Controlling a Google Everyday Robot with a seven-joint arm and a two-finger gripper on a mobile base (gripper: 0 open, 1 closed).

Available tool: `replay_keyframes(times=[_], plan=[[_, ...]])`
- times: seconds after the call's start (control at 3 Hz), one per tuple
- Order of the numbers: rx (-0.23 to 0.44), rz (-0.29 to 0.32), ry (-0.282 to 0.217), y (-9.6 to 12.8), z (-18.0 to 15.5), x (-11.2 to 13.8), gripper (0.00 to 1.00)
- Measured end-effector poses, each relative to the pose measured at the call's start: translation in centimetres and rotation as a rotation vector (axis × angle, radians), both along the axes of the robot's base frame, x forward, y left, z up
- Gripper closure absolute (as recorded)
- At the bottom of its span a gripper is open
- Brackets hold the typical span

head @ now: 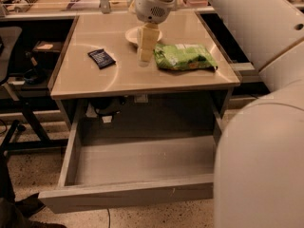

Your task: Place rxbar blueberry into top drawer

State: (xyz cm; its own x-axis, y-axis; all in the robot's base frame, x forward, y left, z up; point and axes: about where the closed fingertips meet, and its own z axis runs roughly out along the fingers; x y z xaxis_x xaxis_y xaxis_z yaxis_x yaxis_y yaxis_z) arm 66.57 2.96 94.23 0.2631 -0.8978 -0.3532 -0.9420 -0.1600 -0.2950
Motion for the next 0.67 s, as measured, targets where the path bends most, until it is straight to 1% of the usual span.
replay_keyframes(times=[0.33,0.67], plan=[[0.042,0.073,-0.012,4.17,-0.43,4.58,0.00],[0.054,0.083,-0.020,4.85,-0.82,5.03,0.00]])
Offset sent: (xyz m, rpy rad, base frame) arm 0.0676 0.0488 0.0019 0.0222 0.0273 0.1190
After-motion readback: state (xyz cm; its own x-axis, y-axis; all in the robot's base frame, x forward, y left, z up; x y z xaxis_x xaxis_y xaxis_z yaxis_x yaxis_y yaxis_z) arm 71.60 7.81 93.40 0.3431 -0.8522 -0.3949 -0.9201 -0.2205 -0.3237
